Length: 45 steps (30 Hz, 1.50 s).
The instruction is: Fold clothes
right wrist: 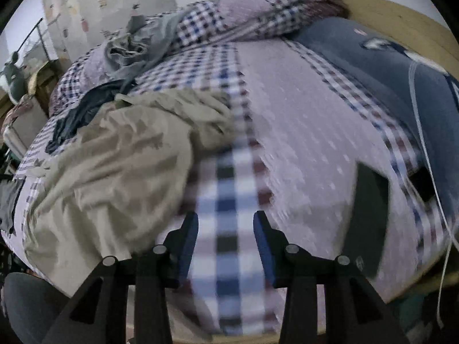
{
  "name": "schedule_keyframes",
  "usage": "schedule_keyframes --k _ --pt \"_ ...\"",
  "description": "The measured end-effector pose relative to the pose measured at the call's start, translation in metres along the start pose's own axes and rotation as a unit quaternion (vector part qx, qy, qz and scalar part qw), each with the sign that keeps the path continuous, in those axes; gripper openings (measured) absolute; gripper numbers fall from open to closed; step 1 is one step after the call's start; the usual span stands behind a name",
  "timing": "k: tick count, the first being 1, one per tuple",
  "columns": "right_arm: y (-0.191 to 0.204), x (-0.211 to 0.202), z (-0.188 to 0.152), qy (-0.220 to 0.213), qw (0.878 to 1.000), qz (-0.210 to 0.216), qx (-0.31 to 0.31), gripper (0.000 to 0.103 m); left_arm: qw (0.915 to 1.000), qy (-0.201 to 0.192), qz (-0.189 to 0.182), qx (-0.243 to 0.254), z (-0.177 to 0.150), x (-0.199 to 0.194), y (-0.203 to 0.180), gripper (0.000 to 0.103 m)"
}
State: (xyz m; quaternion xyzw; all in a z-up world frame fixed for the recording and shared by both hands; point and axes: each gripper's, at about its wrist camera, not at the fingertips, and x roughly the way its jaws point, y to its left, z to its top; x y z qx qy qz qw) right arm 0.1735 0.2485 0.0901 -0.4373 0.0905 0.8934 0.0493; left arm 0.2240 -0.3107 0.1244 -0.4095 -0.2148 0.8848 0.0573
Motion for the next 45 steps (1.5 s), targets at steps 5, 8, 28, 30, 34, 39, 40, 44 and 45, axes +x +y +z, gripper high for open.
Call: schedule_keyframes --k 5,8,28,30,34,39,40,44,45 --pt "0.026 0.020 0.055 -0.014 0.999 0.025 -0.038 0.046 0.9968 -0.003 -0.073 0.033 0.050 0.056 -0.063 0.080" --pt "0.037 0.033 0.089 -0.021 0.998 0.027 -0.062 0.050 0.9948 0.012 -0.073 0.071 0.086 0.094 -0.095 0.080" --pt "0.073 0.223 0.213 0.086 0.973 0.071 -0.200 0.057 0.9067 0.133 0.017 0.400 0.173 0.390 -0.287 0.069" --pt "0.076 0.238 0.216 0.099 0.970 0.072 -0.212 0.057 0.8975 0.153 0.035 0.412 0.172 0.407 -0.286 0.019" --pt "0.086 0.264 0.223 0.109 0.964 0.066 -0.233 0.056 0.9101 0.154 0.033 0.384 0.186 0.420 -0.274 0.006" --pt "0.103 0.272 0.230 0.100 0.954 0.061 -0.275 0.002 0.9398 0.102 0.023 0.325 0.222 0.412 -0.259 0.005" --pt "0.105 0.269 0.233 0.089 0.953 0.053 -0.283 0.002 0.9410 0.093 0.030 0.324 0.227 0.411 -0.258 0.005" --pt "0.080 0.230 0.263 -0.010 0.972 -0.016 -0.236 0.002 0.9481 0.051 0.060 0.308 0.253 0.407 -0.262 0.005" --pt "0.067 0.220 0.271 -0.031 0.976 -0.035 -0.211 0.002 0.9506 0.048 0.063 0.300 0.260 0.407 -0.260 0.004"
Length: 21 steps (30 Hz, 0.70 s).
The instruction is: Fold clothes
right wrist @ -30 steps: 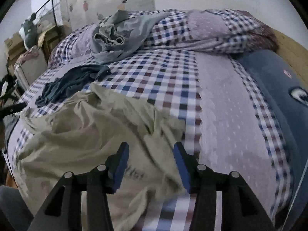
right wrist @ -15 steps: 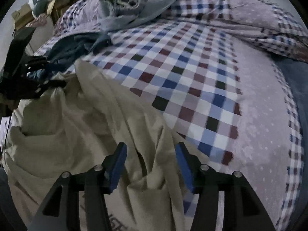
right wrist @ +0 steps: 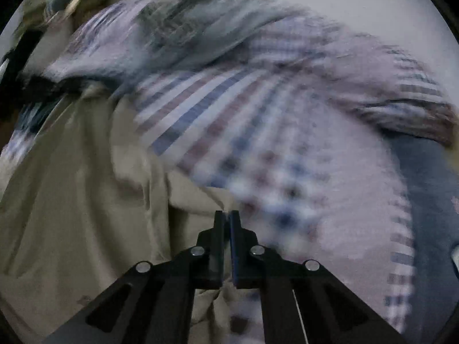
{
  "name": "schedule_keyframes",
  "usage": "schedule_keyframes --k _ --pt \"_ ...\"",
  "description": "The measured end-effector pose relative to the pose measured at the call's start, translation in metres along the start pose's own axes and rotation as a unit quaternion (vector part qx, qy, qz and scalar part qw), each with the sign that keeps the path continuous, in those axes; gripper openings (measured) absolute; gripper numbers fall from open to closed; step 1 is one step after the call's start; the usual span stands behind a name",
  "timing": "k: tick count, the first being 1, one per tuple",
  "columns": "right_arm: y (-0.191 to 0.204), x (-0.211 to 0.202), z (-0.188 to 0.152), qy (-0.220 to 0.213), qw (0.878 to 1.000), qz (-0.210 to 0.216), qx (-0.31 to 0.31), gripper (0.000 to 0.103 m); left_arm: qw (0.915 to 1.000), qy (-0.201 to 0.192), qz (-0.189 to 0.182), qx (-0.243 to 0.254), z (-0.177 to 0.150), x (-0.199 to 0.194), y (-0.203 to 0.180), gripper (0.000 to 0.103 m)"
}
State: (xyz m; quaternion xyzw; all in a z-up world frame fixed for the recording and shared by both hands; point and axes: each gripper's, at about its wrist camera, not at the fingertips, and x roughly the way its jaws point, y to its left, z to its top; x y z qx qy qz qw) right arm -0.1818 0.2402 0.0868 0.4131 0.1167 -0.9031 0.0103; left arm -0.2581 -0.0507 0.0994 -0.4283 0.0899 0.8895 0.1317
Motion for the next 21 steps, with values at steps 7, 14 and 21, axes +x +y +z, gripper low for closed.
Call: schedule_keyframes --k 7,14,21 --pt "-0.118 -0.031 -0.038 0.007 0.965 -0.174 0.194 0.002 0.9991 0.014 0.032 -0.024 0.000 0.005 0.027 0.004" --pt "-0.172 -0.100 -0.145 0.044 0.884 -0.350 0.307 0.006 0.9987 0.015 0.023 -0.043 -0.007 0.001 0.039 0.004" --pt "-0.062 -0.044 -0.064 -0.036 0.983 0.072 0.164 0.043 0.9988 0.019 0.002 -0.045 -0.010 -0.001 0.033 0.005"
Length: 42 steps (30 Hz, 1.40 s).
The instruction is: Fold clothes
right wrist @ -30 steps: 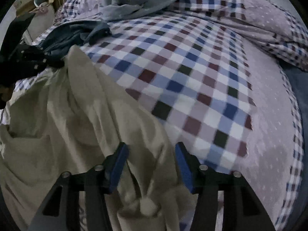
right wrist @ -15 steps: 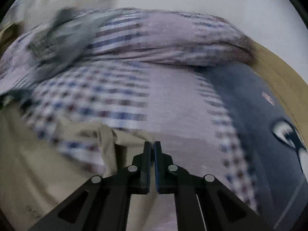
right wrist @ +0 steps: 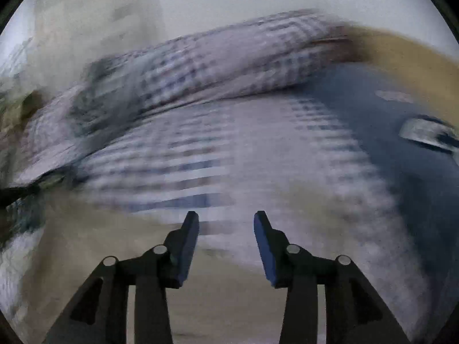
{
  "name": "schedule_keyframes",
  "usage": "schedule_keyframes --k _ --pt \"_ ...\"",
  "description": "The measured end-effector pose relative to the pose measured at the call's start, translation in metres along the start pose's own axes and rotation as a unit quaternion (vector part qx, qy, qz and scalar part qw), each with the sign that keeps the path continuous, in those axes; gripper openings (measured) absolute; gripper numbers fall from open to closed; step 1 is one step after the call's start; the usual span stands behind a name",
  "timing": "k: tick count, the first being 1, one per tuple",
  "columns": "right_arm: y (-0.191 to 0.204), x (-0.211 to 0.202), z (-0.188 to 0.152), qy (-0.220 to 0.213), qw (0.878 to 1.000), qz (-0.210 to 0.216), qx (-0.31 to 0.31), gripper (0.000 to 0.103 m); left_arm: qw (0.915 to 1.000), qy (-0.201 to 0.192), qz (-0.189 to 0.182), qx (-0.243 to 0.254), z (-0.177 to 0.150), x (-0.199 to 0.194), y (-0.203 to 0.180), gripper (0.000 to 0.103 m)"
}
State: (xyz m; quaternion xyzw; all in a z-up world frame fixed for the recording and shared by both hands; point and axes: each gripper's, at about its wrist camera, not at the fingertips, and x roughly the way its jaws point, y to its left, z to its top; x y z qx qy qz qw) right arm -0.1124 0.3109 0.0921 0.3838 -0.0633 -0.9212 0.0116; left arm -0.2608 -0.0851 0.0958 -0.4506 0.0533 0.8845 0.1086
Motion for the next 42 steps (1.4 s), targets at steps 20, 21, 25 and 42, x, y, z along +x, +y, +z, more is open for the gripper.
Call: schedule_keyframes --k 20,21,25,42 --pt "0.131 0.150 0.017 0.148 0.928 0.078 -0.334 0.003 0.9989 0.004 -0.008 0.045 0.025 0.025 0.001 0.004" --pt "0.133 0.145 0.017 0.140 0.924 0.063 -0.350 0.003 0.9987 0.003 -0.003 0.051 0.031 0.027 -0.002 0.004" --pt "0.120 0.126 0.047 0.051 0.940 -0.043 -0.334 0.003 0.9986 -0.013 0.024 0.046 0.061 0.031 -0.007 0.004" --pt "0.171 0.182 0.101 -0.040 0.962 -0.171 -0.207 0.061 0.9953 0.007 0.037 -0.089 0.119 0.074 0.005 0.078"
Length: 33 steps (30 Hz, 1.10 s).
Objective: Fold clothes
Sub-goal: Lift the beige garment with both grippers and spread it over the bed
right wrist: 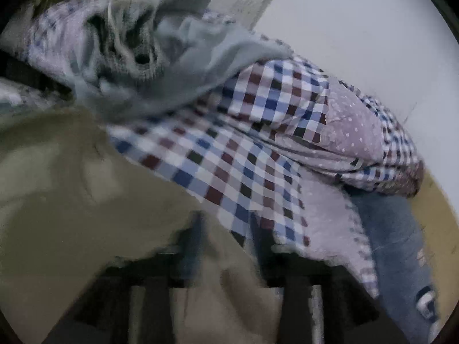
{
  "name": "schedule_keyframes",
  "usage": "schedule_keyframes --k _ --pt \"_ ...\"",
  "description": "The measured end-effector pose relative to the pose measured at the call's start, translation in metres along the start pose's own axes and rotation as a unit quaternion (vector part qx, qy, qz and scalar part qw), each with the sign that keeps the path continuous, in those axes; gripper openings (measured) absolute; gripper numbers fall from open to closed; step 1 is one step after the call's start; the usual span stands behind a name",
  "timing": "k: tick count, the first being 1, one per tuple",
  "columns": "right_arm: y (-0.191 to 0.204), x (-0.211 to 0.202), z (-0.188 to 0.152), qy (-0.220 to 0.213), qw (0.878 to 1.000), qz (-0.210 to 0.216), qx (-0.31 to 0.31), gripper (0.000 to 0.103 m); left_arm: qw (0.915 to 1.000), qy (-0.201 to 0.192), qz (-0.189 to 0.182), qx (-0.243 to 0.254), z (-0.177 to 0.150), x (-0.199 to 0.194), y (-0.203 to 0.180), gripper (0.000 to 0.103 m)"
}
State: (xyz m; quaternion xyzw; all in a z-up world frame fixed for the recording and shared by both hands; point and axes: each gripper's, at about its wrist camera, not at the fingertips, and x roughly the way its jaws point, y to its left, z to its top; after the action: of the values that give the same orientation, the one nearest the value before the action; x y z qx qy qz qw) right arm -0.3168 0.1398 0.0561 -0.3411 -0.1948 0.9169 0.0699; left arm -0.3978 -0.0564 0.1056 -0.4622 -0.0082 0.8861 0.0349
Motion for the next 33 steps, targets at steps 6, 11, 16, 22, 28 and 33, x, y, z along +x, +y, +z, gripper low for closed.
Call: schedule_keyframes --k 6,11,16,22,28,33 --pt "-0.056 -0.100 -0.045 -0.020 0.981 0.150 0.124 0.075 0.9934 -0.007 -0.108 -0.039 -0.047 -0.057 0.049 0.081" --pt "-0.072 -0.209 -0.111 -0.037 0.956 0.233 0.172 0.076 0.9861 -0.061 -0.139 -0.067 -0.109 -0.154 0.094 0.085" --pt "-0.051 -0.317 -0.174 -0.045 0.947 0.279 0.150 0.076 0.9813 -0.102 -0.149 -0.065 -0.202 -0.264 0.128 0.085" --pt "-0.019 -0.436 -0.231 -0.021 0.910 0.399 0.110 0.076 0.9692 -0.150 -0.157 -0.116 -0.306 -0.377 0.183 0.089" --pt "0.017 -0.542 -0.262 -0.031 0.858 0.512 0.027 0.076 0.9660 -0.166 -0.145 -0.135 -0.403 -0.454 0.204 0.089" --pt "0.047 -0.600 -0.276 -0.072 0.820 0.567 -0.031 0.079 0.9511 -0.209 -0.144 -0.176 -0.467 -0.525 0.231 0.089"
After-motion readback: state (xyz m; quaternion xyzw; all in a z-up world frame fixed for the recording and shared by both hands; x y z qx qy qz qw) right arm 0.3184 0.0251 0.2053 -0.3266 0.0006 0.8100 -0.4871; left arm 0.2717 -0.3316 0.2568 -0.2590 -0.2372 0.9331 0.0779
